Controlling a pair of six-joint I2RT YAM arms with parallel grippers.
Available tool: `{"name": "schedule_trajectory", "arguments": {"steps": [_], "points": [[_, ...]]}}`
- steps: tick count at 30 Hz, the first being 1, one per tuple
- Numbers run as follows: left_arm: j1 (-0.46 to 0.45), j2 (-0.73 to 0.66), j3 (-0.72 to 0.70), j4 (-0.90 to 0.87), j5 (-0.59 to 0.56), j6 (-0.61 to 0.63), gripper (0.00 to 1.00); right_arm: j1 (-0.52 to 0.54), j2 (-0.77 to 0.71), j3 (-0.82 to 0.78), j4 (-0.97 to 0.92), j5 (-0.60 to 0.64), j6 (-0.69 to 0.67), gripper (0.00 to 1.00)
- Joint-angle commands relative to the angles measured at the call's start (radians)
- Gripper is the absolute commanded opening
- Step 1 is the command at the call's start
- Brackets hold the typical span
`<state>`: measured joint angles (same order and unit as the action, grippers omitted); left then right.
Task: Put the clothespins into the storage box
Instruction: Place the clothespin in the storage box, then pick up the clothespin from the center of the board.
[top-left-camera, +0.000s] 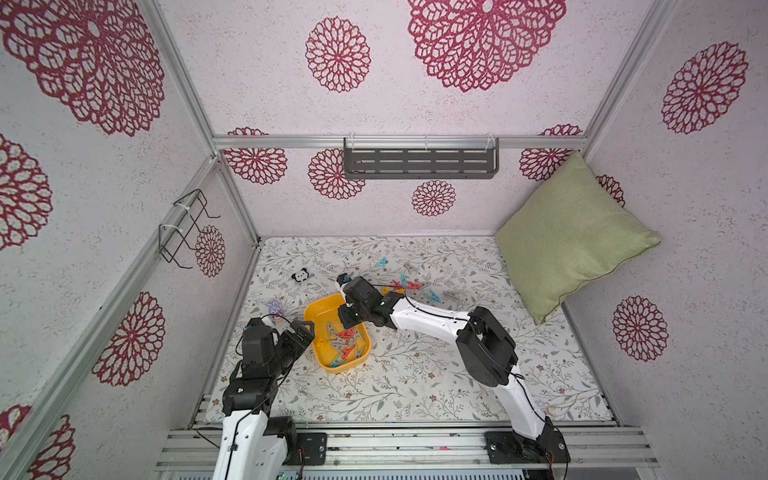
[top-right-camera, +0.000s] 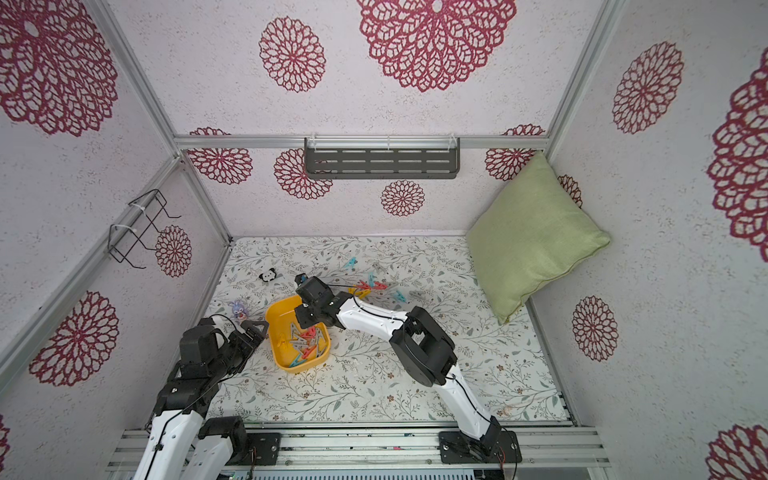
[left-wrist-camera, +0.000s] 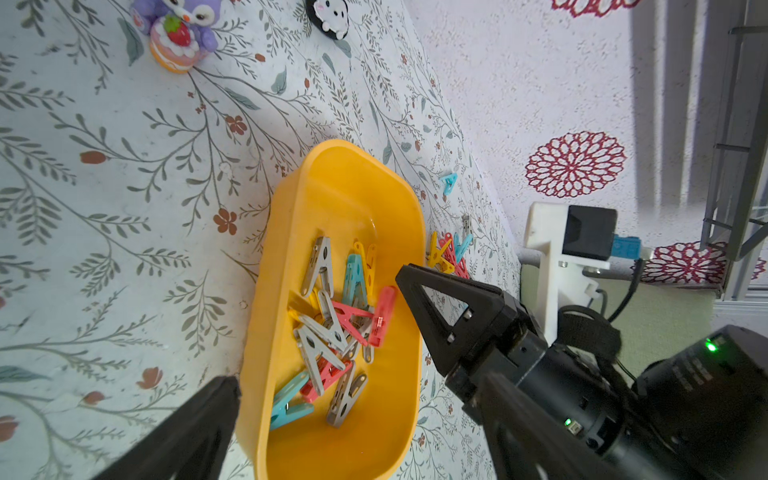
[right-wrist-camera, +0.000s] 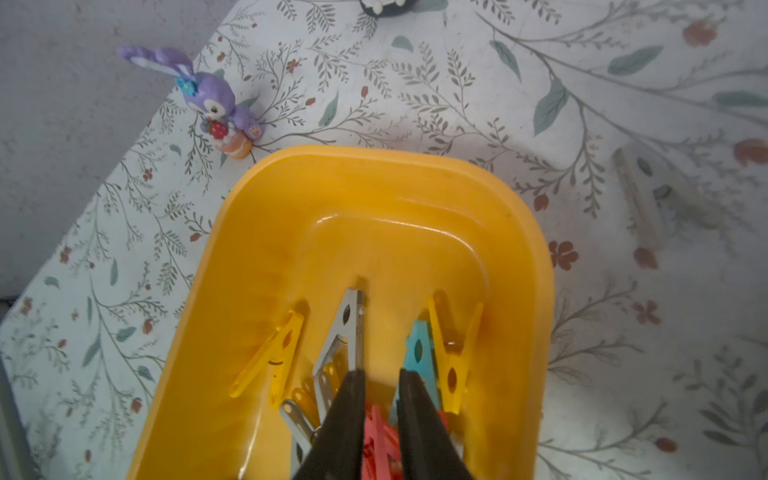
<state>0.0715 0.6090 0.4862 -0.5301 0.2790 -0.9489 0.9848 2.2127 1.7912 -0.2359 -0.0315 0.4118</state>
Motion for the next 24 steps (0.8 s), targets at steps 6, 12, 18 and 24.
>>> {"name": "schedule_trajectory", "arguments": {"steps": [6,12,18,24], "points": [[-0.042,0.092,0.008,0.116,0.05,-0.018,0.97,-0.009,-0.12,-0.017,0.017,0.051,-0.044,0.36],[-0.173,0.169,0.043,0.184,-0.008,-0.039,0.97,-0.094,-0.251,-0.191,0.08,0.09,-0.012,0.37],[-0.304,0.287,0.091,0.251,-0.045,-0.046,0.97,-0.228,-0.374,-0.386,0.136,0.122,0.009,0.4],[-0.405,0.385,0.126,0.324,-0.077,-0.063,0.97,-0.388,-0.405,-0.515,0.139,0.15,-0.027,0.48]]}}
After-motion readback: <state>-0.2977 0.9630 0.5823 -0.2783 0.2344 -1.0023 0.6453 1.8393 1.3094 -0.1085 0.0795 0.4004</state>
